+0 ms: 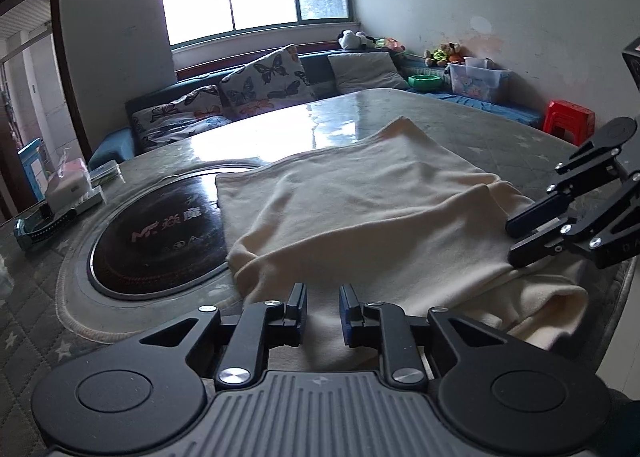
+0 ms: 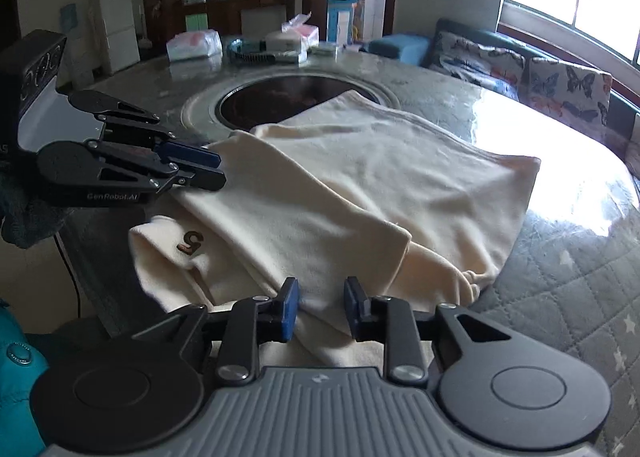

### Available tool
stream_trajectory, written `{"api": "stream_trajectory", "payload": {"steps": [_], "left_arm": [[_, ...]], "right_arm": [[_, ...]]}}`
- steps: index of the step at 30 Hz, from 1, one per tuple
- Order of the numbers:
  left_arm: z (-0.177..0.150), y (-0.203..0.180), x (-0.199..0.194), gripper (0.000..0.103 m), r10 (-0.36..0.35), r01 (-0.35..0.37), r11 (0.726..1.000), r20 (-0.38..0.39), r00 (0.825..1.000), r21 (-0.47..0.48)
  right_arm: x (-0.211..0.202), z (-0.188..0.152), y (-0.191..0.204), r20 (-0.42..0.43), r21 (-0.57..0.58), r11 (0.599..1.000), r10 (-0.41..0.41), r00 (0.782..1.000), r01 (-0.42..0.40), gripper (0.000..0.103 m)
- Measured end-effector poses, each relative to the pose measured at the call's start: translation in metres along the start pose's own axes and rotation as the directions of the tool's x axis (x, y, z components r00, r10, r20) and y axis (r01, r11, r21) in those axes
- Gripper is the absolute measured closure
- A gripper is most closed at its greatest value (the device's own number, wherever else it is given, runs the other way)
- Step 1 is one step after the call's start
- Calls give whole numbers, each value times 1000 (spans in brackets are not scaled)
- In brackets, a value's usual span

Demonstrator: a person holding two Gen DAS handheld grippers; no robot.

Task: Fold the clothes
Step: 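Press and straighten the folded side with the left gripper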

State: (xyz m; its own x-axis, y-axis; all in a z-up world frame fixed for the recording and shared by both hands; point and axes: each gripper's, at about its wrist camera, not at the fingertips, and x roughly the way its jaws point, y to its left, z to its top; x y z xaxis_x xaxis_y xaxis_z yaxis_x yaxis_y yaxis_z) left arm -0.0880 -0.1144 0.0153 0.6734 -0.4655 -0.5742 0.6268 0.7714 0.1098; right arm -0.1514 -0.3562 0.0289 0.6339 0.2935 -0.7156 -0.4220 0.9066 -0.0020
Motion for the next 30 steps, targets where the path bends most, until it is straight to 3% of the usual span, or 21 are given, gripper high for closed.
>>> {"api": "stream_trajectory", "payload": {"steps": [3,9,11,14,18,21,24,27,30], "left_arm": [[3,9,-3,83,25,-25,1000,5,1000,-13],[-11,10,-25,82,9,-11,990,12,1000,139],[-19,8,-38,79,-23,20,980,15,1000,198],[-31,3,-54,62,-69,67,963,1,998,260],[-45,-18,-66,60,-111,97,916,13,994,389],[-46,-30,-60,60,-117,100,909,18,993,404],[-32,-17,-54,60,-135,124,942,15,991,311],[-11,7,-43,60,-98,90,979,34,995,182],[10,29,-28,60,-39,37,998,40,998,51]], "right_arm": [[-5,4,-4,21,15,1000,6,1000,-6,78],[-13,5,-5,13,1,1000,-3,1000,3,78],[-18,3,-2,1,-22,1000,2,1000,-2,73],[-26,-2,5,-19,-80,997,-4,1000,2,69],[-33,-9,10,-45,-133,991,-7,999,1,63],[-33,-11,13,-54,-159,987,-16,998,7,60],[-35,-8,15,-34,-156,988,-15,999,9,60],[-37,-3,12,-2,-147,989,-16,1000,16,54],[-33,2,6,25,-111,994,-17,1000,20,53]]}}
